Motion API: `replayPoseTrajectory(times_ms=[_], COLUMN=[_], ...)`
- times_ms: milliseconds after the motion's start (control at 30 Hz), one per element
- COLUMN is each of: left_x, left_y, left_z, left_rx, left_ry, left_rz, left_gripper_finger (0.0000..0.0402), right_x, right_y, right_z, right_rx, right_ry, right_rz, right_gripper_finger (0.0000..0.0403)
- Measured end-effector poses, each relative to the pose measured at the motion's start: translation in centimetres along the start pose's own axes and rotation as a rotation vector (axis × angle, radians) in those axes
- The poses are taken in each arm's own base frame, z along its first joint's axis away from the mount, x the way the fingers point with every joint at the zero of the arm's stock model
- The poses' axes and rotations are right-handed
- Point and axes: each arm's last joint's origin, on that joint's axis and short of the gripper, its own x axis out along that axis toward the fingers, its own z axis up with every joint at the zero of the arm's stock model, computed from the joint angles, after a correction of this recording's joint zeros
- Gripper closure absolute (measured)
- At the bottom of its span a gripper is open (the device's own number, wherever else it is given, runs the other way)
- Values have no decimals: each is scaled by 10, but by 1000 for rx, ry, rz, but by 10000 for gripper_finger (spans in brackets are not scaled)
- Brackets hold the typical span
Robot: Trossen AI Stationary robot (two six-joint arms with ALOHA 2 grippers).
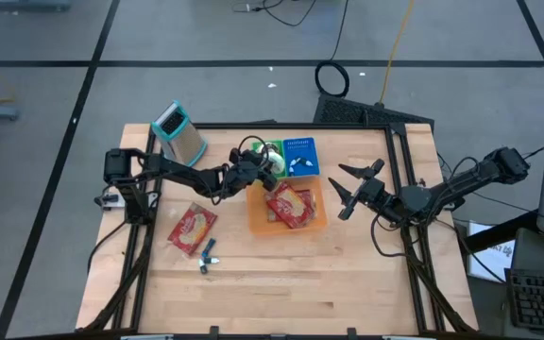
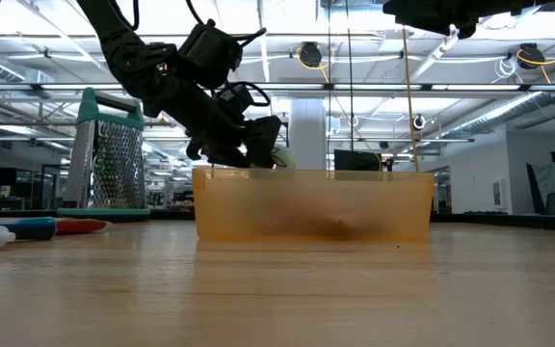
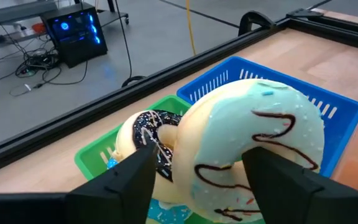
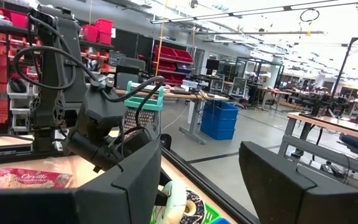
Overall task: Pick & Place Food Item
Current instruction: Put the green doughnut into the green bin
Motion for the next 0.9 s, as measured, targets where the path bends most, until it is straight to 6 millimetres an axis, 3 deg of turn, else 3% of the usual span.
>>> replayPoseTrajectory(times_ms=[267,567,900], left_x=[-1,-10,-15], left_y=[-1,-5,-11], left_z=[-3,-12,-14], left_rx=[16,33,0], left_ry=[22,36,34], left_rz=[15,131,113], left_gripper_finger=[136,135,135], right_x=[0,0,0], right_y=[0,0,0], right_z=[0,0,0], right_rx=[-3,-3,-3], right_ry=[2,2,2], right_rz=[1,1,1], right_gripper_finger=[195,195,195])
